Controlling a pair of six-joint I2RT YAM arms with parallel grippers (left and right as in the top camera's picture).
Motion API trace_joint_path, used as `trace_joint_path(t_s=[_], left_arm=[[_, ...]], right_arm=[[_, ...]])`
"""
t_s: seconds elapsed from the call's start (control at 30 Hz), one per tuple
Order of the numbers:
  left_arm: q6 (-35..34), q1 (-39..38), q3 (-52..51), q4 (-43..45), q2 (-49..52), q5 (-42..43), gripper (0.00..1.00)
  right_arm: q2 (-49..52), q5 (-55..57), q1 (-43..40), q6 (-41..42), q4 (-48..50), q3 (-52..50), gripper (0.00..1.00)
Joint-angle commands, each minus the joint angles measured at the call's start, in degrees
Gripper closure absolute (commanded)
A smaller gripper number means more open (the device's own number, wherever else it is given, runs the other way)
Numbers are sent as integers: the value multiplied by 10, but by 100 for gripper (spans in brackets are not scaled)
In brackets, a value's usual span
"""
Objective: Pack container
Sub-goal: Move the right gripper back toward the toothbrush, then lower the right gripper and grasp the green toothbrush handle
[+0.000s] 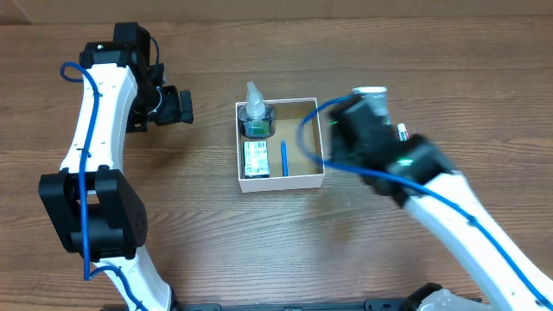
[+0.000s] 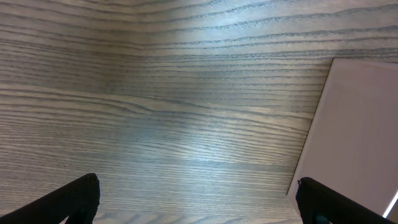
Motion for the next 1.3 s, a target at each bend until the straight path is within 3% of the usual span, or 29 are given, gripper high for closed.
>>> trace_joint_path(t_s=[0.0, 0.2, 0.37, 0.7, 1.27], left_arm=[[13, 1, -2, 2, -10, 10, 0], [13, 1, -2, 2, -10, 10, 0], [13, 1, -2, 2, -10, 10, 0], [13, 1, -2, 2, -10, 10, 0], [13, 1, -2, 2, -10, 10, 0]], right_arm=[[0, 21, -82, -2, -12, -3, 30], [15, -97, -201, -65, 99, -100, 26], [51, -99, -259, -80, 166, -155, 26], [129, -158, -264, -165, 203, -160, 29], [243, -158, -264, -169, 247, -160, 38]])
